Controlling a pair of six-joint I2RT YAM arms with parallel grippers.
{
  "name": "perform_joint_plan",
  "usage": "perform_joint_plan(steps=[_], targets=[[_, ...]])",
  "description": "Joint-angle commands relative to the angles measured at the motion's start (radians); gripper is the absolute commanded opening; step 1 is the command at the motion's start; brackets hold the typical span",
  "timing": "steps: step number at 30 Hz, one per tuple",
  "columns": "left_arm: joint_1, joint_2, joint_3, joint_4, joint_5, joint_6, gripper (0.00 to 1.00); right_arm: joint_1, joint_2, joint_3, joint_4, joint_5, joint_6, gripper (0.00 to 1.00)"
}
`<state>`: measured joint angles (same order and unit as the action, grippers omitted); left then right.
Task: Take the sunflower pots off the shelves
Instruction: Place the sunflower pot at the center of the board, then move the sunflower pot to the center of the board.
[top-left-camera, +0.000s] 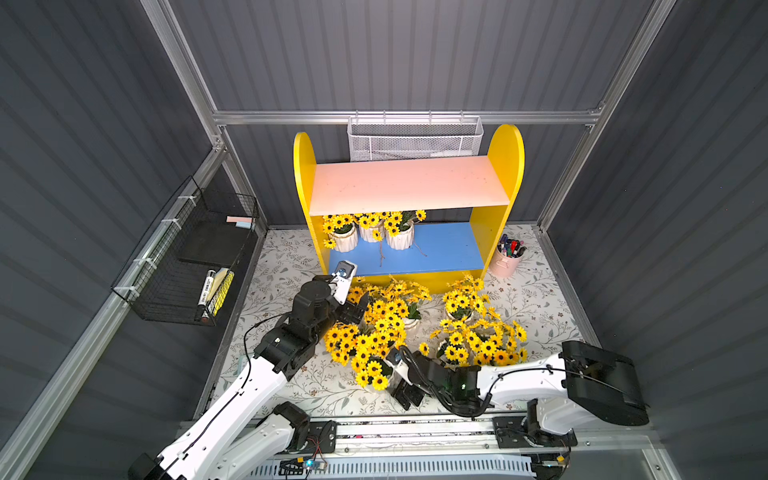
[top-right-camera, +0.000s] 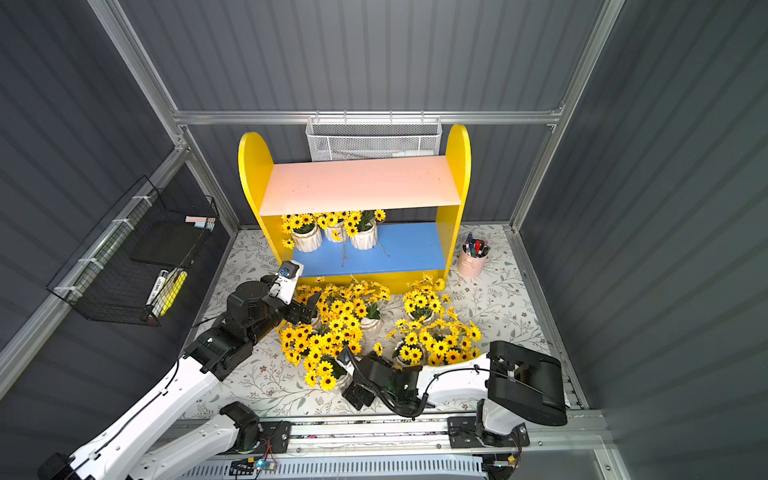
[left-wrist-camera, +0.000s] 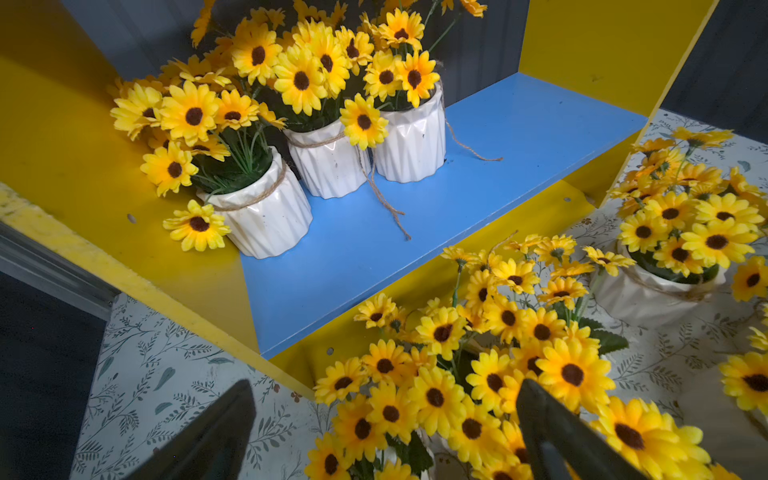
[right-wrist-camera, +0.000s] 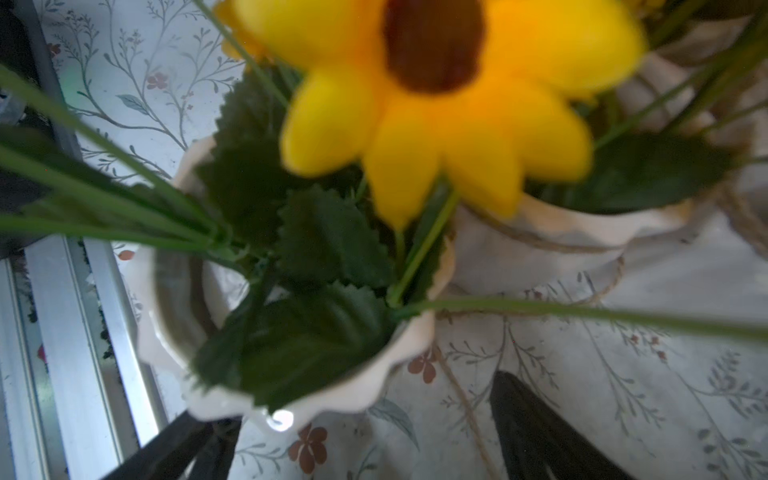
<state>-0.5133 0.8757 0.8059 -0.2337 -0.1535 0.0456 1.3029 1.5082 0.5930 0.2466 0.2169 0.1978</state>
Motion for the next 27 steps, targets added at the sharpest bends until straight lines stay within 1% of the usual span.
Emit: perform_joint_plan(steps=[1, 4, 6, 9, 14, 16, 17, 20, 22, 25, 27], targets=[[0.004, -0.006, 0.011, -0.004, 0.006, 0.013, 0.99, -0.024, 0.01, 0.039, -0.026, -0.002, -0.01, 0.93], [0.004, -0.007, 0.012, -0.006, 0.008, 0.013, 0.99, -0.026, -0.012, 0.038, -0.082, -0.02, -0.011, 0.92], [0.004, -0.009, 0.012, -0.006, 0.011, 0.009, 0.99, -0.026, -0.054, 0.023, -0.141, -0.039, 0.001, 0.93], [0.004, -0.01, 0.017, -0.01, 0.026, 0.005, 1.0, -0.025, -0.13, 0.024, -0.308, -0.069, 0.038, 0.91], [0.004, -0.008, 0.022, -0.011, 0.038, -0.008, 1.0, -0.026, -0.238, 0.009, -0.494, -0.064, 0.121, 0.9], [0.004, -0.008, 0.022, -0.012, 0.04, -0.008, 1.0, -0.028, -0.251, -0.001, -0.524, -0.038, 0.14, 0.9], [0.004, -0.009, 0.023, -0.012, 0.039, -0.008, 0.99, -0.04, -0.248, -0.002, -0.541, -0.026, 0.153, 0.9], [0.004, -0.013, 0.022, -0.012, 0.04, -0.008, 0.99, -0.107, -0.23, -0.003, -0.56, -0.052, 0.157, 0.86], [0.004, -0.014, 0.022, -0.012, 0.037, -0.007, 0.99, -0.133, -0.223, 0.005, -0.567, -0.063, 0.143, 0.85], [0.004, -0.016, 0.022, -0.012, 0.034, -0.006, 0.99, -0.171, -0.218, 0.014, -0.586, -0.046, 0.126, 0.84], [0.004, -0.018, 0.021, -0.01, 0.035, -0.006, 0.99, -0.215, -0.215, 0.021, -0.605, -0.033, 0.136, 0.83]])
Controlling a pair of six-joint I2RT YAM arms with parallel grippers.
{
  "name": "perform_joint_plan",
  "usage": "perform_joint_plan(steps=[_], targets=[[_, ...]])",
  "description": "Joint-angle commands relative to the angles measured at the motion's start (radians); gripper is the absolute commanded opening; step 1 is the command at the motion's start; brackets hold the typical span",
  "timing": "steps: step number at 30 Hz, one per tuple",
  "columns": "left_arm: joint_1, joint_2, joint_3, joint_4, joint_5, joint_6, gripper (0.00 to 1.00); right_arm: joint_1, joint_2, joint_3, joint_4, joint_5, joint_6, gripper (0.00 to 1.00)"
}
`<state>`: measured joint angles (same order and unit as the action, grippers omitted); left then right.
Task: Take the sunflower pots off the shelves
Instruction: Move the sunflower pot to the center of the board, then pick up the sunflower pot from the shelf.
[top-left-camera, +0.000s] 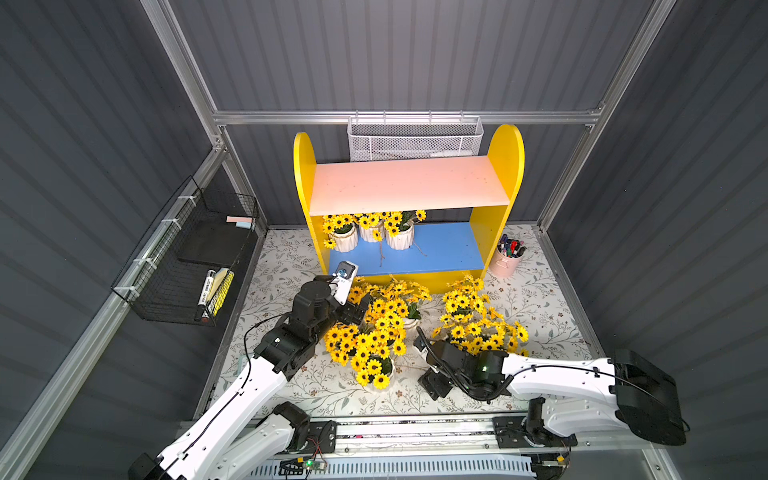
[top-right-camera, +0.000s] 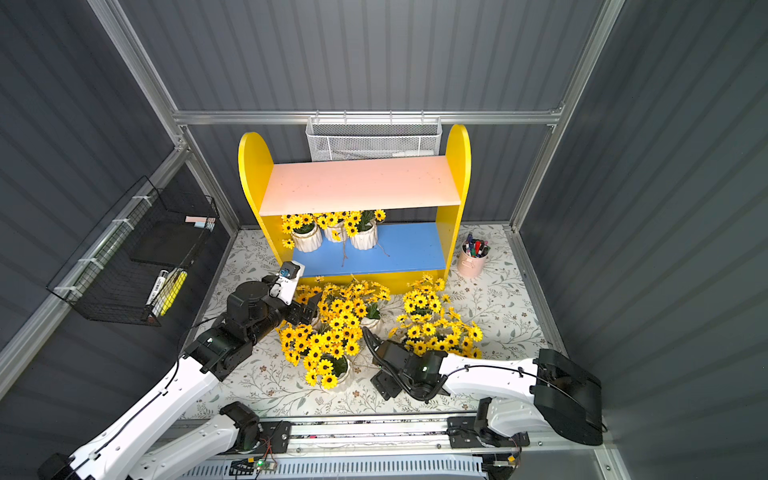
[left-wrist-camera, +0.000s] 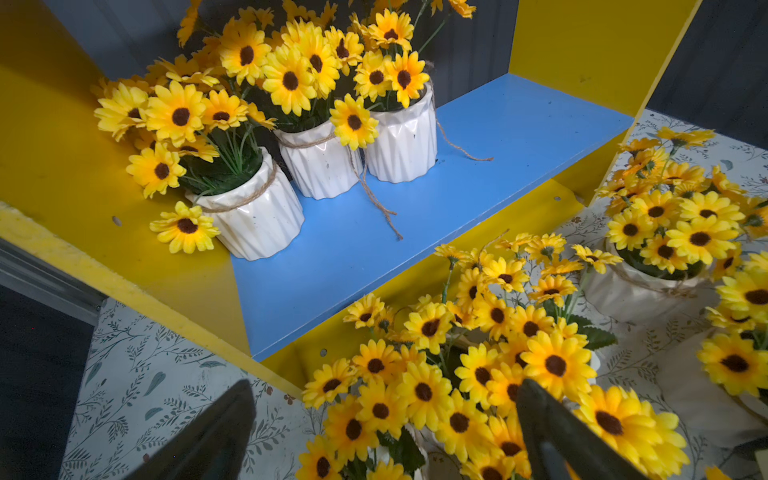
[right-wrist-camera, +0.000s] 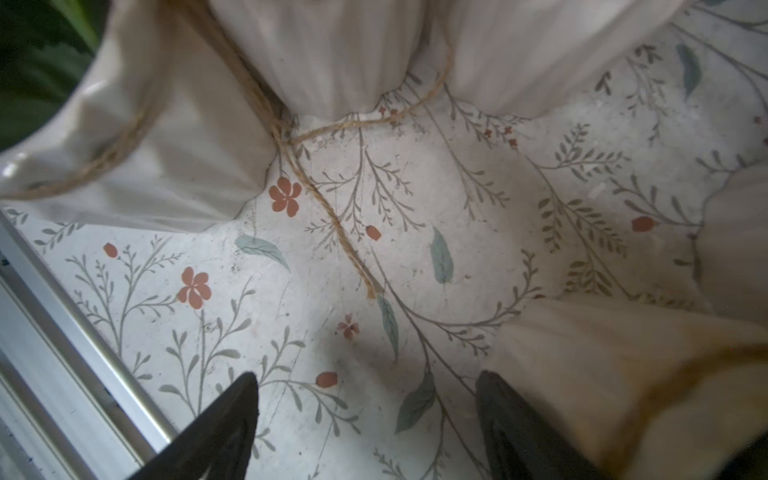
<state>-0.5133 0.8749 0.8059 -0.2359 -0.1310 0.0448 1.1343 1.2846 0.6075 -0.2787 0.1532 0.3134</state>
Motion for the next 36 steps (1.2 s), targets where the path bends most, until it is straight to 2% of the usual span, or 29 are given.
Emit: perform_joint_plan(steps=[1, 8, 13, 15, 18, 22, 26, 28, 30, 36], targets=[[0.005, -0.016, 0.022, -0.008, 0.015, -0.005, 0.99, -0.066, 0.007, 0.008, -0.083, 0.031, 0.023, 0.82], [0.004, -0.001, 0.02, 0.01, -0.007, -0.027, 0.99, -0.143, -0.023, 0.011, -0.079, 0.044, 0.026, 0.83], [0.004, 0.021, 0.01, 0.06, -0.032, -0.085, 0.99, -0.139, -0.035, 0.07, -0.097, -0.059, -0.028, 0.83], [0.004, 0.041, 0.044, 0.03, -0.023, -0.085, 1.0, -0.135, -0.053, 0.104, -0.104, -0.106, -0.046, 0.83], [0.004, 0.07, 0.111, -0.039, -0.068, -0.079, 1.0, -0.129, -0.064, 0.171, -0.139, -0.16, -0.054, 0.82], [0.004, 0.107, 0.196, -0.119, -0.088, -0.053, 0.99, -0.126, -0.133, 0.272, -0.169, -0.164, -0.074, 0.83], [0.004, 0.184, 0.28, -0.158, 0.002, -0.054, 0.99, -0.141, -0.156, 0.338, -0.124, -0.057, -0.132, 0.91], [0.009, 0.232, 0.308, -0.167, 0.067, -0.045, 0.99, -0.176, -0.145, 0.355, -0.044, -0.039, -0.182, 0.97], [0.028, 0.273, 0.324, -0.166, 0.151, -0.054, 1.0, -0.241, -0.115, 0.383, 0.044, -0.03, -0.201, 0.99], [0.137, 0.272, 0.211, -0.055, 0.334, -0.19, 0.99, -0.41, 0.038, 0.44, 0.322, -0.029, -0.203, 0.99]])
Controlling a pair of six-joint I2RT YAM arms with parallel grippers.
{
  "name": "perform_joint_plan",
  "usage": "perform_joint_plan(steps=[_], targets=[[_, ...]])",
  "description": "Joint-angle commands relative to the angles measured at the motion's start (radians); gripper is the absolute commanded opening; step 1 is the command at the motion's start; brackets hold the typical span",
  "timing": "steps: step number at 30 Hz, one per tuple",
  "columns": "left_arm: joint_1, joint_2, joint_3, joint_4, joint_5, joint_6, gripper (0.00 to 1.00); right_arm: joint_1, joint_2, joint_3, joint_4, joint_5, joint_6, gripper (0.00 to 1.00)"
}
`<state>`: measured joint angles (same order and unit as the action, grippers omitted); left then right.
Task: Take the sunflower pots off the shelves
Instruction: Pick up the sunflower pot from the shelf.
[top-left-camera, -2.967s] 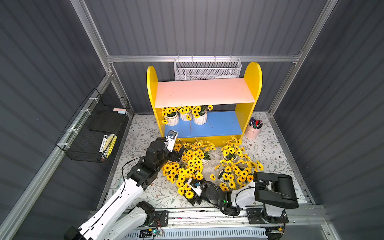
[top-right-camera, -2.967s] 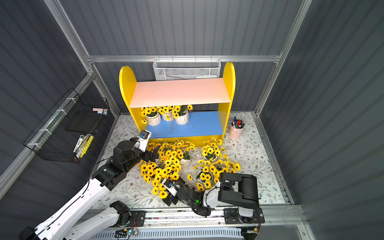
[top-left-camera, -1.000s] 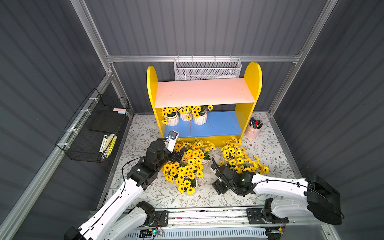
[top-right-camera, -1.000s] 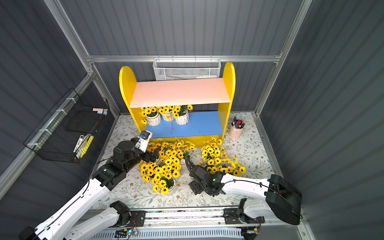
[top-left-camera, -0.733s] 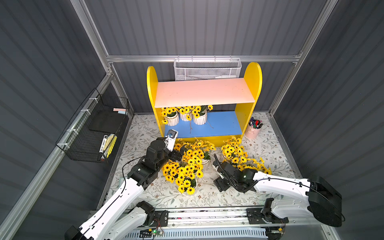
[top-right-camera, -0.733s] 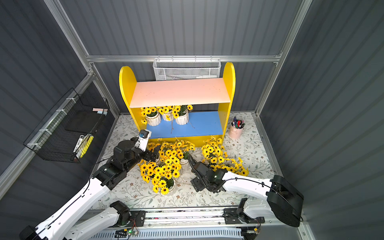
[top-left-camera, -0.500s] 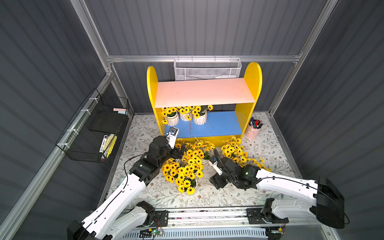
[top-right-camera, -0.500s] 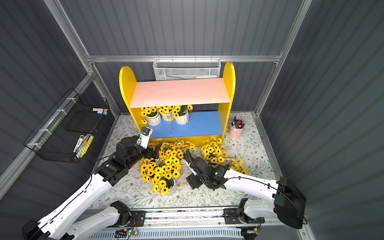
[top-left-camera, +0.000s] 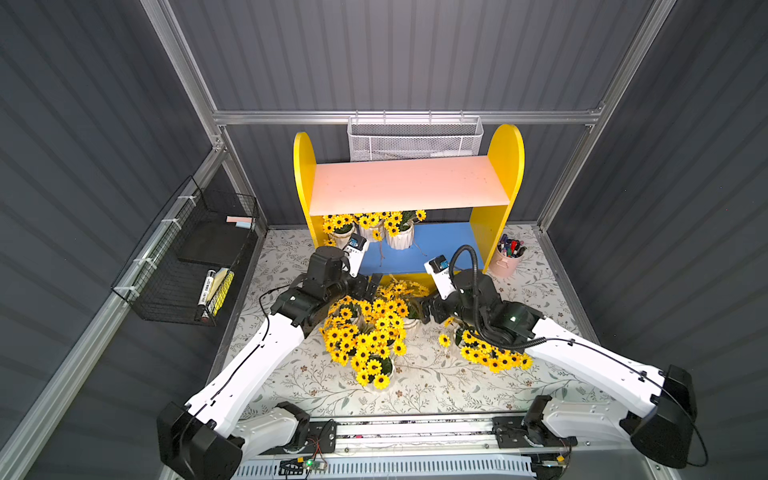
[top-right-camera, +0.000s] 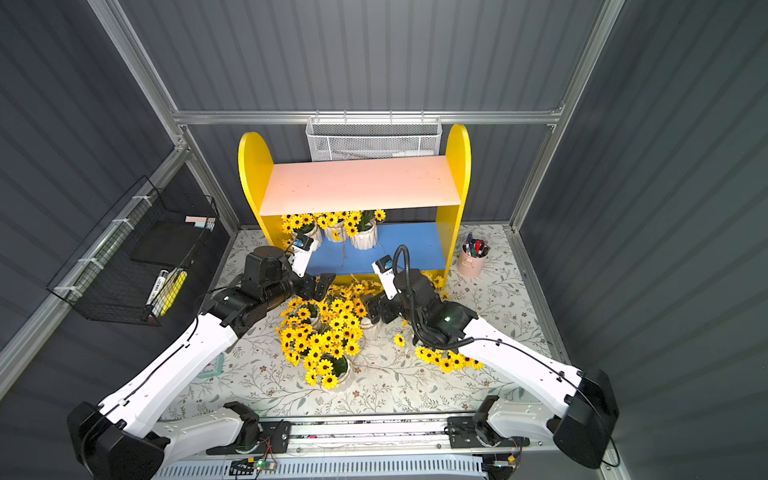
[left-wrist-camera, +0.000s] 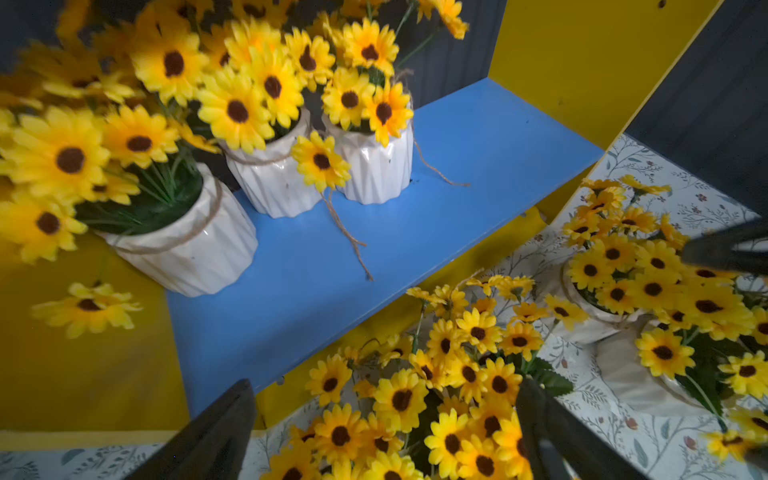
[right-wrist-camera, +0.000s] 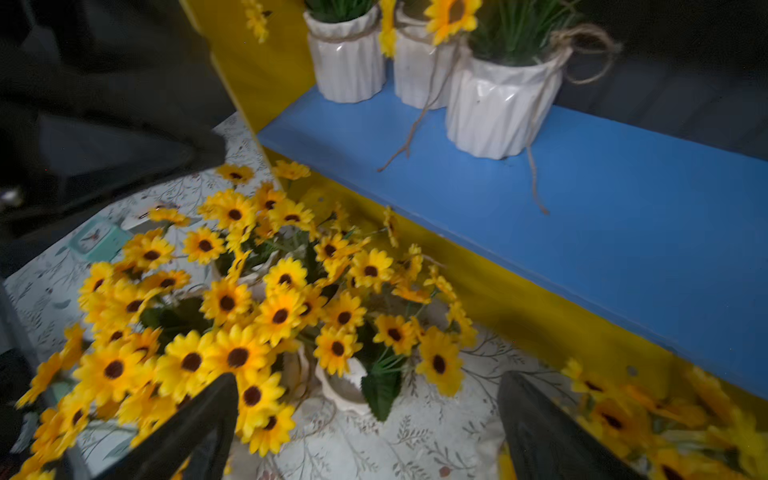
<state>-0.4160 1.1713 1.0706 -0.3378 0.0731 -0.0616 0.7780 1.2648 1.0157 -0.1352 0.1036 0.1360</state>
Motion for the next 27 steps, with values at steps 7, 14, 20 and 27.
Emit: perform_joint_plan(steps=[7, 14, 20, 27], targets=[[0.056, -0.045, -0.118, 0.095, 0.102, -0.155, 0.99, -0.189, 0.303, 0.177, 0.298, -0.087, -0.054, 0.99], [0.056, -0.083, -0.134, 0.1, 0.05, -0.138, 0.99, -0.23, 0.465, 0.255, 0.469, -0.235, -0.127, 0.99], [0.056, -0.089, -0.139, 0.105, 0.045, -0.137, 0.99, -0.246, 0.571, 0.294, 0.611, -0.233, -0.171, 0.99], [0.056, -0.088, -0.144, 0.115, 0.045, -0.133, 0.99, -0.261, 0.68, 0.305, 0.8, -0.225, -0.161, 0.99]])
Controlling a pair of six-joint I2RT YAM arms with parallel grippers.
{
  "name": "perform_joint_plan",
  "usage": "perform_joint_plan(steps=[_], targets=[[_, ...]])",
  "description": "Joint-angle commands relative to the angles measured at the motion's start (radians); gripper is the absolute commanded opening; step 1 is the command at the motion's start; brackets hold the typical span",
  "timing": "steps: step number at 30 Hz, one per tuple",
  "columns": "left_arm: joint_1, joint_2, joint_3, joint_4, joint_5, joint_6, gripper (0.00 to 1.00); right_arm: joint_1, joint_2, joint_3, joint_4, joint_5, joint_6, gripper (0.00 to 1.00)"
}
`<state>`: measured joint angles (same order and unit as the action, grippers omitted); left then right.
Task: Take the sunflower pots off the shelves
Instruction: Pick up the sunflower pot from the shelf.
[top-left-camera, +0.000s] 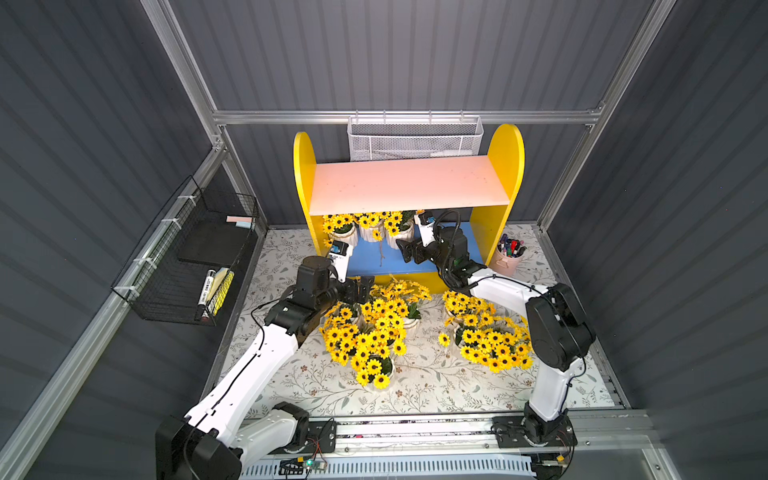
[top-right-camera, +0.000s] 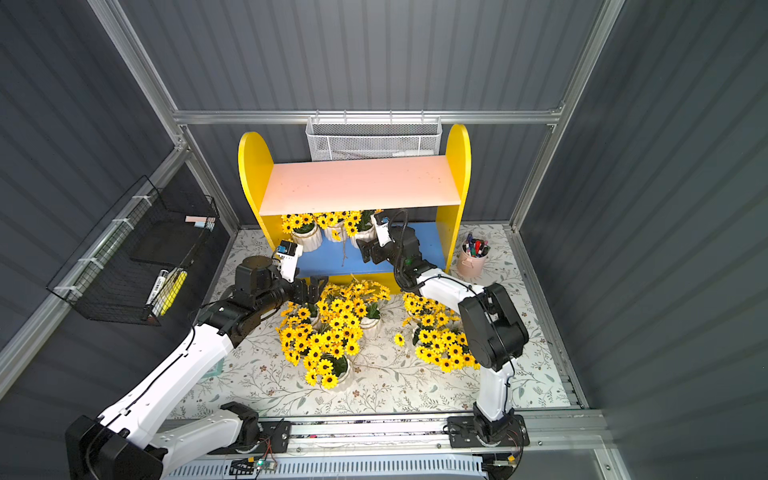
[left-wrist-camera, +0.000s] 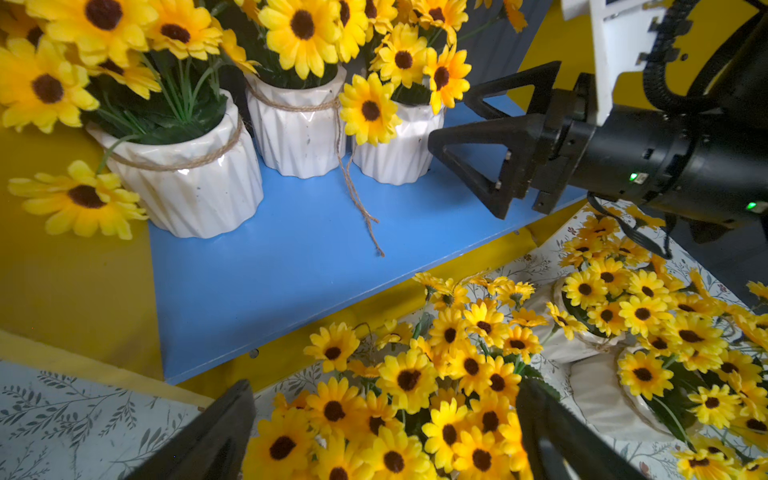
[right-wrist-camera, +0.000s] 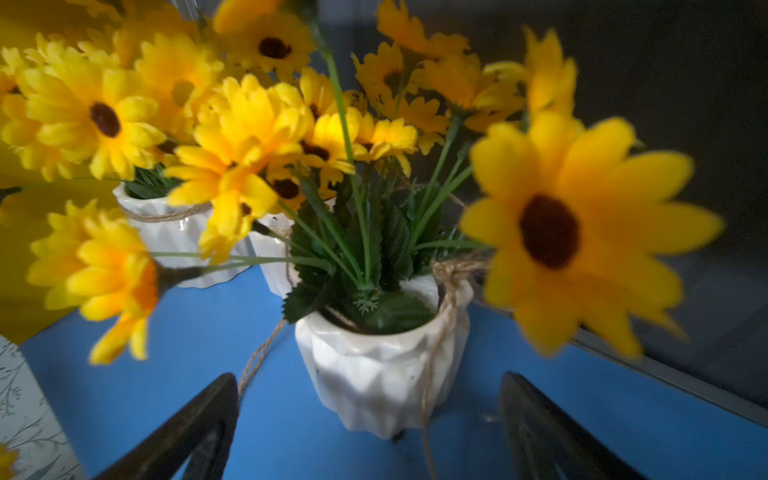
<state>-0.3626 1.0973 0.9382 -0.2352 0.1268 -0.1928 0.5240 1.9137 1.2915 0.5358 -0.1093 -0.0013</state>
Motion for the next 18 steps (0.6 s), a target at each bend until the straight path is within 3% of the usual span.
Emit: perform_joint_plan(steps=[1, 18], targets=[[0.002, -0.013, -0.012, 0.012, -0.007, -0.002, 0.99, -0.009, 0.046, 0.033, 0.151, -0.008, -0.03, 0.99], [0.003, -0.014, -0.019, 0.025, 0.009, 0.003, 0.99, -0.02, 0.165, 0.126, 0.204, -0.054, -0.148, 0.99]])
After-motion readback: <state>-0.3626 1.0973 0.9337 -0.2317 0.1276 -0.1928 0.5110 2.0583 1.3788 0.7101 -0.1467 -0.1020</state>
